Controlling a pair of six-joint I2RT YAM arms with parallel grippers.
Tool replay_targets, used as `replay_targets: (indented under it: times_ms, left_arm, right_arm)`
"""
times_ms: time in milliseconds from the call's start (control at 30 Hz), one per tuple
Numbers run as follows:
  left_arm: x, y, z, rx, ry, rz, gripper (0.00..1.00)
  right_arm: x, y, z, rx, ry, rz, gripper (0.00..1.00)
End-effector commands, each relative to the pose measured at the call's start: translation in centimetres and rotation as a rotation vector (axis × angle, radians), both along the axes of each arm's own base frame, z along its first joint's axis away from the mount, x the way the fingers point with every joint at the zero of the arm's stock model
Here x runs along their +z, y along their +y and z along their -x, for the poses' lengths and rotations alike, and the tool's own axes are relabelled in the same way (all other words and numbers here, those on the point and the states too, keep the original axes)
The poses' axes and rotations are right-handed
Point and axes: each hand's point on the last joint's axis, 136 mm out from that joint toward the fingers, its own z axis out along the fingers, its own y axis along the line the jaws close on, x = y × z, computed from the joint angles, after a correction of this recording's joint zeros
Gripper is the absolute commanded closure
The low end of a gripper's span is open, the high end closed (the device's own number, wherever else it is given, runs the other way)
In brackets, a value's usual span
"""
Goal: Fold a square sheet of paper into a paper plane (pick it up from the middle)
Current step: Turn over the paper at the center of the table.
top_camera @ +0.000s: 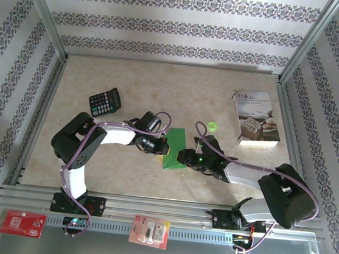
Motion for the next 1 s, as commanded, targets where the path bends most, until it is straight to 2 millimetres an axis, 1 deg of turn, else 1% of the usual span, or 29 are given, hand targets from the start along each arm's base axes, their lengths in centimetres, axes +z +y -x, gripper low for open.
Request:
replay_targets:
  times_ms: [0,67,100,200,400,600,733,800,900,967]
  left_arm:
    - [-2.4,2.1,1.4,0.004,0.079,-0.106,1.00]
    - [-2.4,2.0,1.4,0.002,0.077,-0.105,1.00]
    - [-2.4,2.0,1.4,0.001,0.077,-0.106,1.00]
    - [-2.5,2.1,1.4,0.004,0.078,-0.108,1.00]
    - [-2.5,2.1,1.4,0.007,0.080,-0.107,1.00]
    - [-2.2,1.8,1.2,0.011,0.077,-0.099,1.00]
    - [-1.0,0.9,0.7,0.013,0.077,-0.051,0.86]
    - [0.1,0.1,0.2,0.022,0.076,-0.002,0.77]
    - [2.6,-1.2,-0.7,0.028,0.049,0.077,0.68]
    - [4.9,-1.7,-1.3,0.035,0.026,0.138,0.61]
  right_arm:
    - [1.0,0.5,0.4,-0.056,-0.012,-0.053,0.56]
    - [1.4,0.6,0.3,-0.072,-0.036,-0.048,0.56]
    - [0.6,0.1,1.0,-0.079,-0.025,-0.032,0.56]
    - [0.1,-0.5,1.4,-0.114,-0.035,-0.020,0.60]
    - [0.0,-1.3,1.6,-0.163,-0.077,0.004,0.72]
    - [0.0,-1.3,1.3,-0.168,-0.095,0.016,0.87]
    - [0.1,-1.6,1.0,-0.163,-0.111,0.040,0.99]
    - [0.2,-1.8,0.9,-0.148,-0.115,0.057,1.00]
    - [0.5,-2.4,0.6,-0.106,-0.128,0.088,1.00]
    - [1.1,-2.9,0.2,-0.068,-0.130,0.099,1.00]
